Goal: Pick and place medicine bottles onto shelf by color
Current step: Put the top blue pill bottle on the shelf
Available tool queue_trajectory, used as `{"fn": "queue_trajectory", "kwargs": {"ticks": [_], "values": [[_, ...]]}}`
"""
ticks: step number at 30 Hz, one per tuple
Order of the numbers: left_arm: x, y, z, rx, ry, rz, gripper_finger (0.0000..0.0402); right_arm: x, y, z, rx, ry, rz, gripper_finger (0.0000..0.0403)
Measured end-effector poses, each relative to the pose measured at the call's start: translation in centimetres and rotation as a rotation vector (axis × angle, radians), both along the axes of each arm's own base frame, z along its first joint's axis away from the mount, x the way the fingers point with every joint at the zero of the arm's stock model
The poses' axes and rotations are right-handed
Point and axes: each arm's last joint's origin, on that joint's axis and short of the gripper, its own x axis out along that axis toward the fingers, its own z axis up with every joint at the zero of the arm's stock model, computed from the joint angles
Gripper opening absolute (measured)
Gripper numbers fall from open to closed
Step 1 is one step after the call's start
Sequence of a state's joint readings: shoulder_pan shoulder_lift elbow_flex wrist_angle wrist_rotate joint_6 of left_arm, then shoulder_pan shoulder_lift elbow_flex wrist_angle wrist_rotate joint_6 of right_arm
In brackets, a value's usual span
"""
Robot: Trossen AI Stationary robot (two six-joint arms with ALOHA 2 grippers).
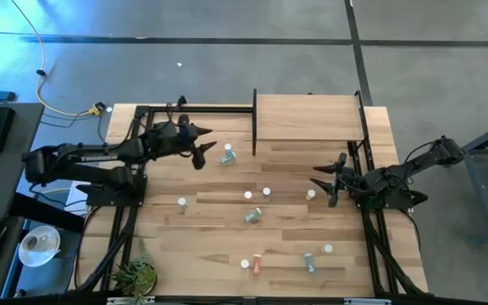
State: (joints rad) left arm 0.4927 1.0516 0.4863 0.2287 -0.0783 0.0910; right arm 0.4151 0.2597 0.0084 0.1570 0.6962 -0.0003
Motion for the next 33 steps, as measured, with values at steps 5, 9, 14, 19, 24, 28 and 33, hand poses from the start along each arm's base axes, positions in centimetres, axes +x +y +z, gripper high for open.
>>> {"fn": "queue_trajectory", "kwargs": {"ticks": [5,9,14,19,24,28,33], "values": [[1.1,0.6,-0.9,-0.015,0.057,-0.006,0.0209,0.0,0.0,0.0,0.000,0.000,0.000,0.0181],[1.8,1.0,-1.9,-0.043,0.077,0.000,0.0209,0.0,0.0,0.0,0.000,0.001,0.000,0.0181],[2.8,1.4,-3.5,-0.114,0.076,0.008,0.0209,0.0,0.0,0.0,0.000,0.001,0.000,0.0181],[4.0,1.9,-5.1,-0.143,0.056,0.010,0.0209,0.0,0.0,0.0,-0.001,0.002,0.000,0.0181],[4.5,2.3,-6.2,-0.165,0.052,0.032,0.0209,0.0,0.0,0.0,-0.001,0.002,0.000,0.0181],[4.6,2.4,-7.0,-0.182,0.078,0.046,0.0209,0.0,0.0,0.0,-0.001,0.003,0.000,0.0181],[4.7,2.6,-7.6,-0.175,0.100,0.083,0.0209,0.0,0.0,0.0,-0.001,0.002,0.000,0.0181]]}}
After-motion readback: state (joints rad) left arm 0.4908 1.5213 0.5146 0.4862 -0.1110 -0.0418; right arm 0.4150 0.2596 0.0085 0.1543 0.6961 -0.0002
